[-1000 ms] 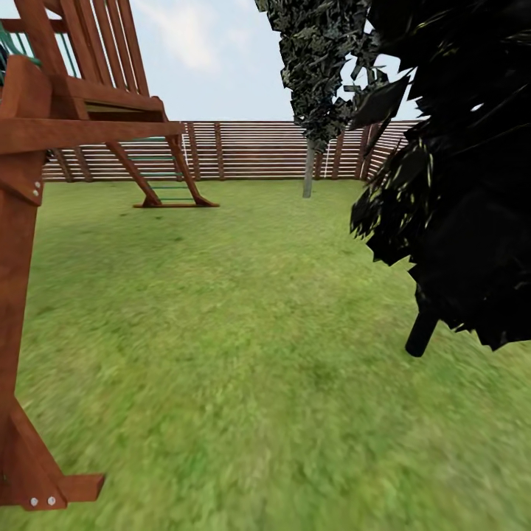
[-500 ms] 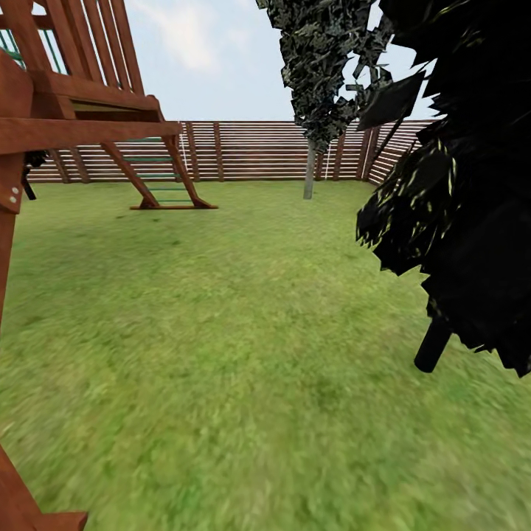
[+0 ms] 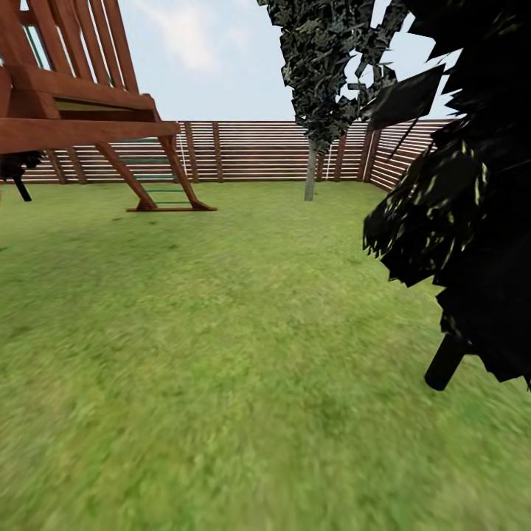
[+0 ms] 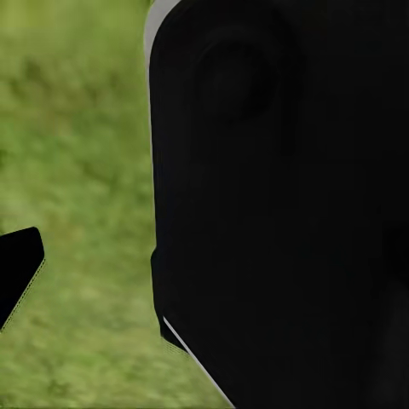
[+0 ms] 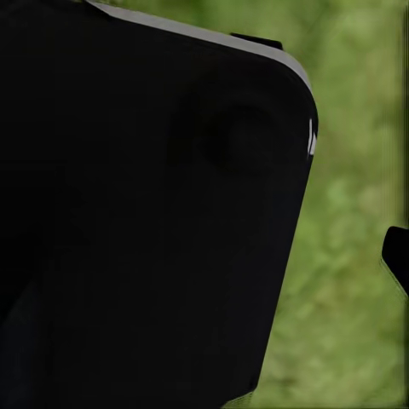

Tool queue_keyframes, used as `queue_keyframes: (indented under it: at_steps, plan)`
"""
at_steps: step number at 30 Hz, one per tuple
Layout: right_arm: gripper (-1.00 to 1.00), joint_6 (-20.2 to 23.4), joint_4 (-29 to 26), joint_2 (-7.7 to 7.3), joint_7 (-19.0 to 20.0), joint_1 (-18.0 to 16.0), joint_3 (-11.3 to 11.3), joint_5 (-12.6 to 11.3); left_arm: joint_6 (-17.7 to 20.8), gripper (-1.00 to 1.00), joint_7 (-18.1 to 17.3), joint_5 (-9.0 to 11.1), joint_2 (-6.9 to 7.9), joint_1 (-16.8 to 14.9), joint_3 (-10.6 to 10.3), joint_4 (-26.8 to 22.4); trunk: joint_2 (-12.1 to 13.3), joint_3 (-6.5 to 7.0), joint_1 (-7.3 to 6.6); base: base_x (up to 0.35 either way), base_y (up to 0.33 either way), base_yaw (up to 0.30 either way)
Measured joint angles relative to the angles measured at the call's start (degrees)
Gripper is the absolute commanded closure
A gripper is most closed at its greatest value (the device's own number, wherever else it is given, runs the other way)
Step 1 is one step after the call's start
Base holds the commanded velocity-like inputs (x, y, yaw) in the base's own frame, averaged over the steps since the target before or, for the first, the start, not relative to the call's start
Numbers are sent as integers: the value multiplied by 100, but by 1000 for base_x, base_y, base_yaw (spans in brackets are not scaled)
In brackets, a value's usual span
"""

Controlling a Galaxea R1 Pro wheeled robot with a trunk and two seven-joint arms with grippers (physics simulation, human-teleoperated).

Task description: Take the three Easter eggs out of the wicker basket on the lawn in the garden, then place them on the lawn next to a single tree (choose any tree) so that all three eggs are next to the same tree and none are left in the basket.

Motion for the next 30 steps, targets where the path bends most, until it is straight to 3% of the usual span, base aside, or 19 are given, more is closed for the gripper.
queue_keyframes:
  at_steps: [30]
  plan:
    - [-100, 0, 0, 0, 0, 0, 1, 0, 1, -100, 0, 0, 0, 0, 1, 3, 0, 0, 0, 323, 0, 0]
